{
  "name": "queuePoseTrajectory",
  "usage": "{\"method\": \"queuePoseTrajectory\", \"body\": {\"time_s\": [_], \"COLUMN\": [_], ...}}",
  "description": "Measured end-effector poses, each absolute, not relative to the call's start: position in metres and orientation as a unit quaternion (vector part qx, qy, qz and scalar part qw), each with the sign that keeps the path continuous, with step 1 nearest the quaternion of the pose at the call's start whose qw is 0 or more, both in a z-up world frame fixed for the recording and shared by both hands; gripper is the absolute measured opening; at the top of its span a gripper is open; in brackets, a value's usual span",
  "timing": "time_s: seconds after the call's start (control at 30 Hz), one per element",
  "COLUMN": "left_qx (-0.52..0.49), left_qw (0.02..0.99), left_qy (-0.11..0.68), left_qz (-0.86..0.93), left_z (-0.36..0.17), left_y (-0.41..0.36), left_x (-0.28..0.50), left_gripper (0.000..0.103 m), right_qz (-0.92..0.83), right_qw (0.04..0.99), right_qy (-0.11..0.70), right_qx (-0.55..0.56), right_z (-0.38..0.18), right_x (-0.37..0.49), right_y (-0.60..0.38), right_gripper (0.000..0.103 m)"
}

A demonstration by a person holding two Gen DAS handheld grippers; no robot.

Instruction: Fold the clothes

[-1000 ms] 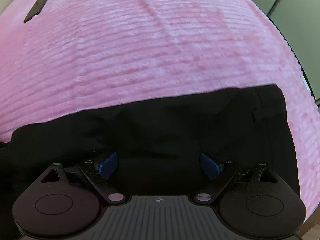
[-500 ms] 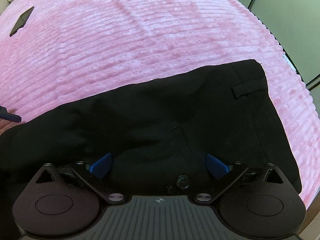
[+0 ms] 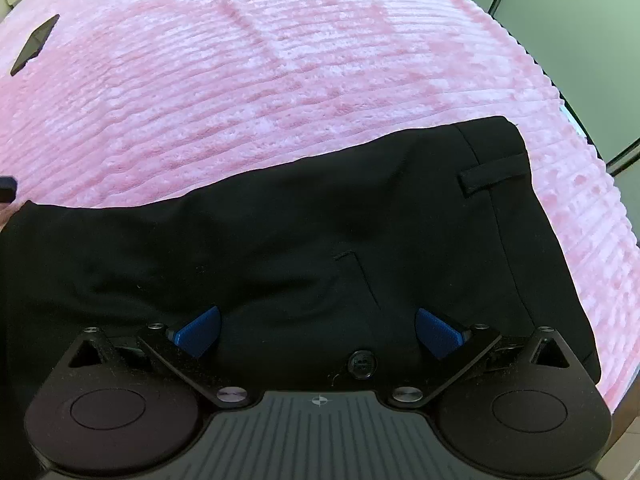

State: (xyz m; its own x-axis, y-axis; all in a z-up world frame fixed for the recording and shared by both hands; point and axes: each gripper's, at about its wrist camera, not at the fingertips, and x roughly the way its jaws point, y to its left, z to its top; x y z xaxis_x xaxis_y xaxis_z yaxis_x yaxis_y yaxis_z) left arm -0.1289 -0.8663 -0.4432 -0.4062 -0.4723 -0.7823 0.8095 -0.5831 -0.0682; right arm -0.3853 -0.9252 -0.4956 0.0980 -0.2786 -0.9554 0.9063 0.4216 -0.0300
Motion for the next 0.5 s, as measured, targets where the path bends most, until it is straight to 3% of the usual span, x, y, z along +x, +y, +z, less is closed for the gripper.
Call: {"method": "queuePoseTrajectory", "body": {"time_s": [0.17,0.23,0.5], "left_qx": [0.335,0.321,0.277], "left_qw": [0.389,0.375,0.347], "left_qy": [0.273,0.303,0.458], "left_qz": [-0.814,-0.815,-0.77], "left_z": [-0.433,-0.433,-0.466], "left_y": [-0.859,-0.861,-0.889], "left_x": [-0.125,-0.13,-0.132], "left_gripper": [0.006,0.017,0.025], "right_qz": [-0.437,-0.439,-0.436], "right_qw": [0.673,0.674,0.681], "right_qy": [0.508,0.506,0.503], "right_qx": [0.313,0.312,0.307], "right_z": [-0.493,-0.494,-0.494], "right_x": [-0.386,-0.386,-0.388], "right_y": [-0.925,-0.923,-0.918], "right_gripper": [0.102,0.102,0.103]}}
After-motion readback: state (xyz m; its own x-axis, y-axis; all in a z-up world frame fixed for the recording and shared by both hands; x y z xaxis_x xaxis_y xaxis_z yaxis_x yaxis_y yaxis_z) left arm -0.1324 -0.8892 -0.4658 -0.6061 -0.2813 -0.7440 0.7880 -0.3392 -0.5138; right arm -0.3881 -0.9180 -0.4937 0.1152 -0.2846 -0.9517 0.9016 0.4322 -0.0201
